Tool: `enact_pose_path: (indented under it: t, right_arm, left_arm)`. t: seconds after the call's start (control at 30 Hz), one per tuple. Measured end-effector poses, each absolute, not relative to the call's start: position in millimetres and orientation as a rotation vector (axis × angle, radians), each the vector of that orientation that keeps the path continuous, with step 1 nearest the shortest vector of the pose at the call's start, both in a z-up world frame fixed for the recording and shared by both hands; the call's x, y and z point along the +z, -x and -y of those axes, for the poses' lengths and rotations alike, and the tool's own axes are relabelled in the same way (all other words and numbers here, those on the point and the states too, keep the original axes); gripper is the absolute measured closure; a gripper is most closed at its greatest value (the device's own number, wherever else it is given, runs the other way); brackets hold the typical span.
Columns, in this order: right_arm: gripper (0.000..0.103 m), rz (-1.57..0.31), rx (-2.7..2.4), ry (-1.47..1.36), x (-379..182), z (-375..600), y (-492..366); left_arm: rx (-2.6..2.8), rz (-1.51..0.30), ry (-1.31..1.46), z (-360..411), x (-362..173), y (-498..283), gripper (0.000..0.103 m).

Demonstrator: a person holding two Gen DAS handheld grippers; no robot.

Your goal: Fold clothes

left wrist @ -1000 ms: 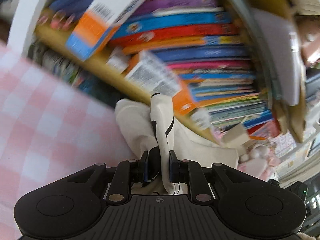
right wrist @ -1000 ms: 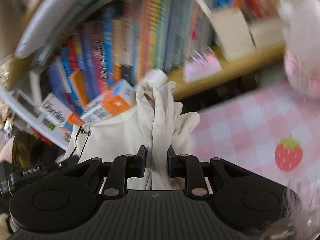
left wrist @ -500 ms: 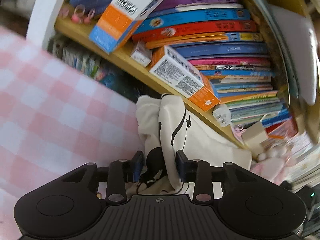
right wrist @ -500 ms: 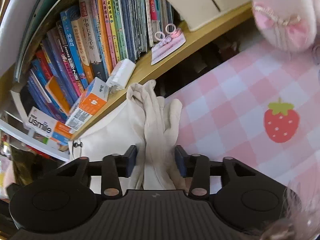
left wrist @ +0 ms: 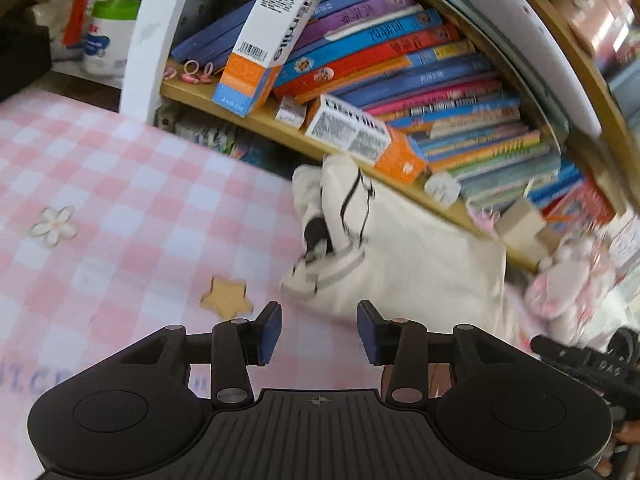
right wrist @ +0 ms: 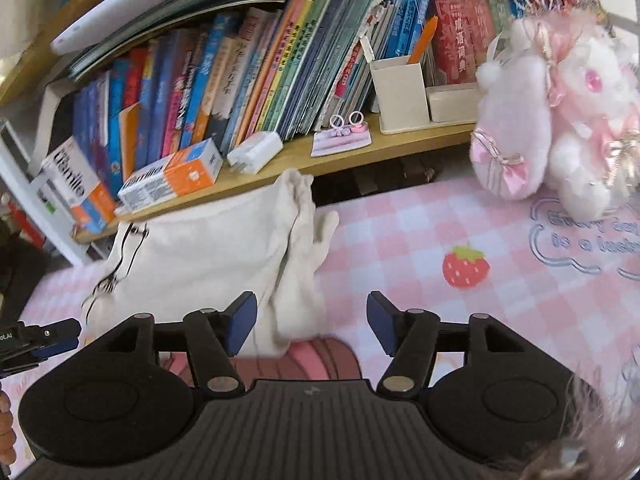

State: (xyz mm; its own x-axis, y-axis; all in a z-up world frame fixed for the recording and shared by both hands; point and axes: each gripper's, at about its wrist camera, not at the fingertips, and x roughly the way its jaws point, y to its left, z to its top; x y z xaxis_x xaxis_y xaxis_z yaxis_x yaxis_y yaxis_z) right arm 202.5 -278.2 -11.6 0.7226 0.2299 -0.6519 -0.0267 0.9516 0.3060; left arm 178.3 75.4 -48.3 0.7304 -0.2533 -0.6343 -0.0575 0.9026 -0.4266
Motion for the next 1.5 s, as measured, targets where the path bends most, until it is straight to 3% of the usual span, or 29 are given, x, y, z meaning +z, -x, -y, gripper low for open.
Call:
enact_pose_path:
  t: [0.17,0.23,0.43,0.73,0.9,1.5]
  right_arm:
    - [0.037,-0.753,0.14,-0.229,-11.7,268.0,-166.9]
    - [0.033,-0.752,0.14,-0.198,-12.0,264.7,-152.9]
    - [0.019,-0.728,0.122,-0.11,-6.7,258.8,-111.1]
    - [0.01,-0.698,0.077,-0.06,-1.2,256.5,-67.4]
    - [0.007,-0.704,0.073,-0.042,-0.7,254.5,-57.3]
    - [0.003,-0.729,0.072,-0.006,-4.4,246.4,-48.4]
  left_arm:
    - [-0.093,-0.735,0.376,-55.8,-45.5,-143.1,0.062]
    - [-0.079,-0.734,0.346,-46.4,-43.6,-131.2,0.05]
    - [-0.063,-0.699,0.267,-17.8,-31.4,-93.1,0.036]
    - [-0.005,-0.657,0.148,16.6,-22.5,-52.4,0.014]
    - [0.022,-0.675,0.136,25.0,-29.1,-40.2,0.007]
    - [0.087,-0.682,0.066,38.4,-36.5,-37.5,0.002]
